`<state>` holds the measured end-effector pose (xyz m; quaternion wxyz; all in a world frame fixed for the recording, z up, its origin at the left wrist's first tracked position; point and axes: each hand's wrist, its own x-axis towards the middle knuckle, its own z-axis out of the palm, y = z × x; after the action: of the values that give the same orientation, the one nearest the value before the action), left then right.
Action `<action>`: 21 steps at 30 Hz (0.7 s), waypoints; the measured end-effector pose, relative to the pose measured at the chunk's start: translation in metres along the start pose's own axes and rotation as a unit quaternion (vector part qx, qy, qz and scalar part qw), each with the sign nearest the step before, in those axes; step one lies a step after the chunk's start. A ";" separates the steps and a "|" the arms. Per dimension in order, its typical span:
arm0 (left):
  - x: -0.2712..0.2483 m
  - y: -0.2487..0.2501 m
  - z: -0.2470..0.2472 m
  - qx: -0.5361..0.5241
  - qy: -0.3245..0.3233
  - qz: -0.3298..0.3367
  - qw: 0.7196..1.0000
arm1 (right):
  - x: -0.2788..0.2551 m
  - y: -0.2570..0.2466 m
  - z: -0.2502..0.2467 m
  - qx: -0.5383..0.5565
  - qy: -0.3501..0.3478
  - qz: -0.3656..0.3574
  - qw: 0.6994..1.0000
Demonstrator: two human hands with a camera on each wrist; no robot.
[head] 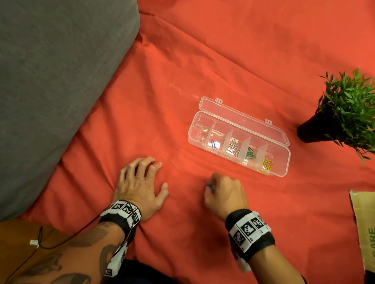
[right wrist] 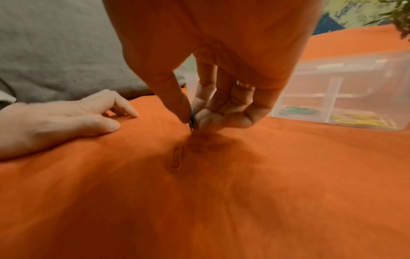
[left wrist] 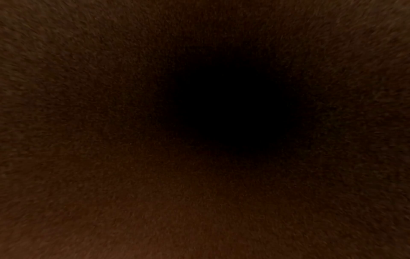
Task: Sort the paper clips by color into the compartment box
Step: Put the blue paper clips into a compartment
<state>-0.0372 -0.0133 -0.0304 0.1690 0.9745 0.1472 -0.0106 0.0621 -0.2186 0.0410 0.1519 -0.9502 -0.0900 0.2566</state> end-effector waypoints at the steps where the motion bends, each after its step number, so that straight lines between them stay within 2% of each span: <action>1: 0.000 0.000 0.000 0.001 0.000 0.000 1.000 | 0.002 0.000 -0.004 0.016 0.014 -0.002 1.000; 4: 0.000 0.000 0.001 0.002 -0.002 0.000 1.000 | 0.012 -0.002 -0.023 0.067 0.093 -0.028 0.993; 8: 0.001 0.000 0.001 -0.001 -0.002 -0.003 1.000 | 0.029 -0.006 -0.049 0.116 0.221 -0.069 0.966; 10: 0.001 0.000 0.000 -0.002 -0.005 -0.003 1.000 | 0.036 -0.006 -0.055 0.123 0.261 -0.078 0.954; 16: 0.001 -0.001 0.001 0.001 -0.001 -0.001 1.000 | 0.054 -0.008 -0.054 0.124 0.272 -0.078 0.951; 21: 0.001 -0.001 0.001 0.006 -0.004 0.000 1.000 | 0.060 -0.012 -0.051 0.122 0.254 -0.070 0.957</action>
<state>-0.0368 -0.0122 -0.0322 0.1639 0.9754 0.1466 -0.0156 0.1390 -0.2048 0.0593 0.3019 -0.9498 -0.0827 0.0041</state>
